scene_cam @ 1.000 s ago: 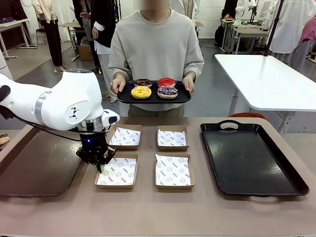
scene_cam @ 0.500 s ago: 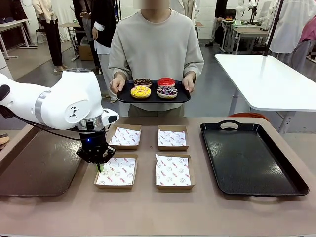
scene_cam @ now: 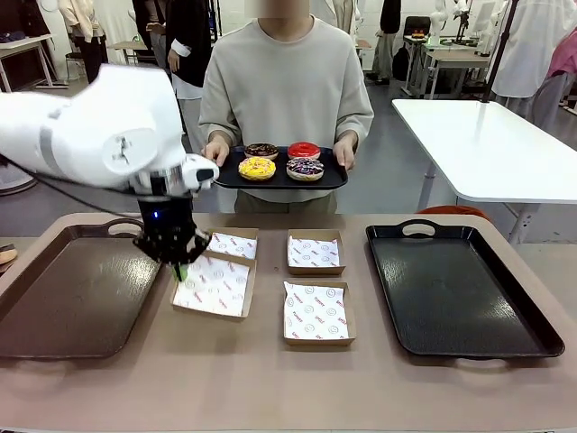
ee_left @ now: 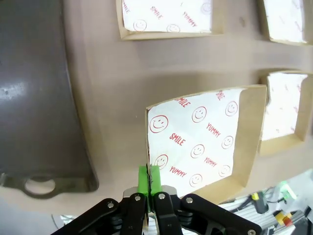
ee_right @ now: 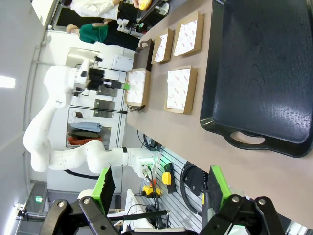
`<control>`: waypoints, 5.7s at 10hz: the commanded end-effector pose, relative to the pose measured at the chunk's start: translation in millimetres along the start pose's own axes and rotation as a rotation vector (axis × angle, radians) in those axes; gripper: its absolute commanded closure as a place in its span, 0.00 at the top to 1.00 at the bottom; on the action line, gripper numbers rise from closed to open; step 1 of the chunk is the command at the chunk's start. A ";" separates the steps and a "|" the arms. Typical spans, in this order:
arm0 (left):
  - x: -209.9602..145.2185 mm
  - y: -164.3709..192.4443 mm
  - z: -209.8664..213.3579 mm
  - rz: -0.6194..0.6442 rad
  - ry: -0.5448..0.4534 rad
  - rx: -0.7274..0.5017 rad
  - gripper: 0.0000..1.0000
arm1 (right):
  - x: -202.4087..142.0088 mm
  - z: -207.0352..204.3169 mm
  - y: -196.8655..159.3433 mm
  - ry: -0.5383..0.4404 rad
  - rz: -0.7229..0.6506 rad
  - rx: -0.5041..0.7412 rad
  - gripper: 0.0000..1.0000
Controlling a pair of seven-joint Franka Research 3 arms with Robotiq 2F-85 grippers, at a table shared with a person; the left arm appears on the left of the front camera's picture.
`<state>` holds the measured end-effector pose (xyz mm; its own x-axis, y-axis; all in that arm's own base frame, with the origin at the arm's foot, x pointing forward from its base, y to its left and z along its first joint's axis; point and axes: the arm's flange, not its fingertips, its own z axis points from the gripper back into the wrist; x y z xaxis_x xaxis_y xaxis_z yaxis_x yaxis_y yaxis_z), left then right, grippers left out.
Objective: Individually package the donuts and arrange them on the tray.
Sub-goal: Pick up one Paper togo box, then place the picked Paper togo box on the Handle tray while simultaneously picking up another Paper togo box from the table with the other hand.
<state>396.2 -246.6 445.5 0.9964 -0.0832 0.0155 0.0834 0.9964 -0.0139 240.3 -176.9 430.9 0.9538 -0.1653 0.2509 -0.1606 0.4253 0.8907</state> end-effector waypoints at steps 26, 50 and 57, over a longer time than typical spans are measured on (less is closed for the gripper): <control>119.2 9.1 81.8 0.067 -0.044 -0.024 0.00 | 0.5 -1.0 0.6 -0.008 0.003 0.019 1.00; 121.4 18.8 89.6 0.030 -0.040 -0.046 0.01 | 10.8 -22.6 41.1 0.110 0.071 -0.130 1.00; 51.8 159.3 78.0 0.010 -0.036 -0.154 0.01 | 93.6 -177.4 175.3 0.268 0.072 -0.529 1.00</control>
<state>469.7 -101.9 534.3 0.9968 -0.0713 0.0368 0.0757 0.9881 -0.1342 325.7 31.6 549.6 0.9755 0.1013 0.1951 -0.1991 0.7835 0.5887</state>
